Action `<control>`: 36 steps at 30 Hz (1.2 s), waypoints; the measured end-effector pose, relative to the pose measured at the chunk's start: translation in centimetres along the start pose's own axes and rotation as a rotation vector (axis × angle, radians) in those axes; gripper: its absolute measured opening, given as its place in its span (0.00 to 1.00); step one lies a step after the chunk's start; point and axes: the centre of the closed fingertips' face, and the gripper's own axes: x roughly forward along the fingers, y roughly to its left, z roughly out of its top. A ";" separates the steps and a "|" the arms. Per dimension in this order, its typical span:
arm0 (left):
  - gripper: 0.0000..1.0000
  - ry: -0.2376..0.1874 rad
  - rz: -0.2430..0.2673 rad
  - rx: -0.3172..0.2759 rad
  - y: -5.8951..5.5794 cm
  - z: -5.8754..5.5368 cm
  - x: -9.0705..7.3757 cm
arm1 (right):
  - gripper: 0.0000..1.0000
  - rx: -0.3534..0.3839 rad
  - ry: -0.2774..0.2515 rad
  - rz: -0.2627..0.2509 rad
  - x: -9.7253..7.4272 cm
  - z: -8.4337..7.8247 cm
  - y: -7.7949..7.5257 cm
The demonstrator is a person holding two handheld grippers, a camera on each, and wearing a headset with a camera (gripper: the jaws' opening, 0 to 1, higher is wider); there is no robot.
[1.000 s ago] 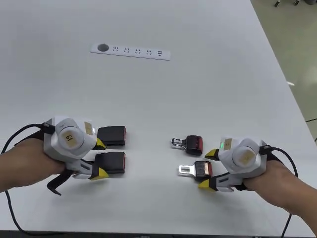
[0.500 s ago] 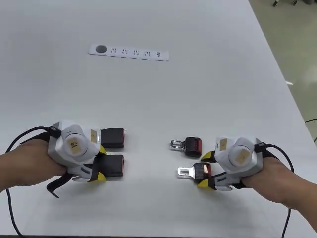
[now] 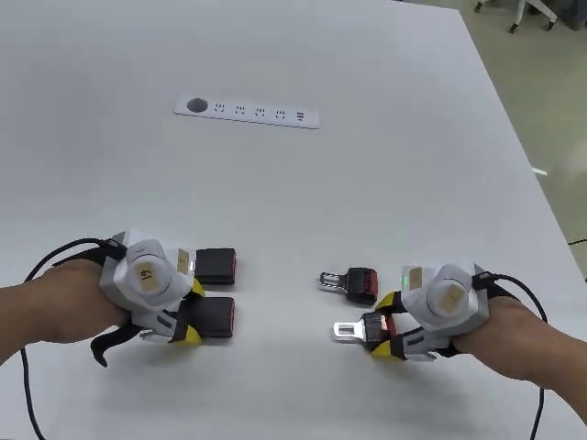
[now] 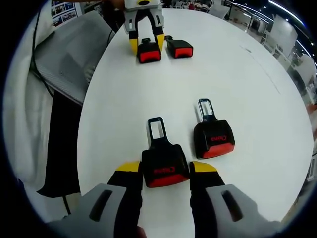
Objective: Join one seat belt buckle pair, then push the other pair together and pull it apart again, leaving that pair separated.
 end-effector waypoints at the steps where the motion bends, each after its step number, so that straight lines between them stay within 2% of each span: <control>1: 0.35 0.002 0.001 -0.002 0.0 -0.1 0.0 | 0.36 0.005 0.005 -0.003 0.0 0.1 0.0; 7: 0.35 0.011 0.001 0.000 0.2 -0.3 0.1 | 0.36 0.018 0.030 -0.008 -0.1 0.2 0.1; 9: 0.35 0.012 0.001 -0.001 0.2 -0.3 0.1 | 0.36 0.003 0.041 -0.001 -0.2 0.3 0.6; 19: 0.35 0.012 0.001 -0.002 0.0 0.0 0.0 | 0.37 -0.041 0.086 0.021 -0.3 -0.1 0.6; 22: 0.35 0.012 0.001 -0.001 0.0 0.1 -0.1 | 0.33 -0.059 0.082 0.031 -0.2 0.0 0.8; 32: 0.35 0.028 -0.010 0.019 -0.2 0.3 -0.1 | 0.33 -0.028 0.076 0.026 0.0 0.0 0.4; 36: 0.34 0.041 -0.011 0.033 -0.4 0.4 -0.1 | 0.33 -0.039 0.057 0.029 0.0 0.8 0.9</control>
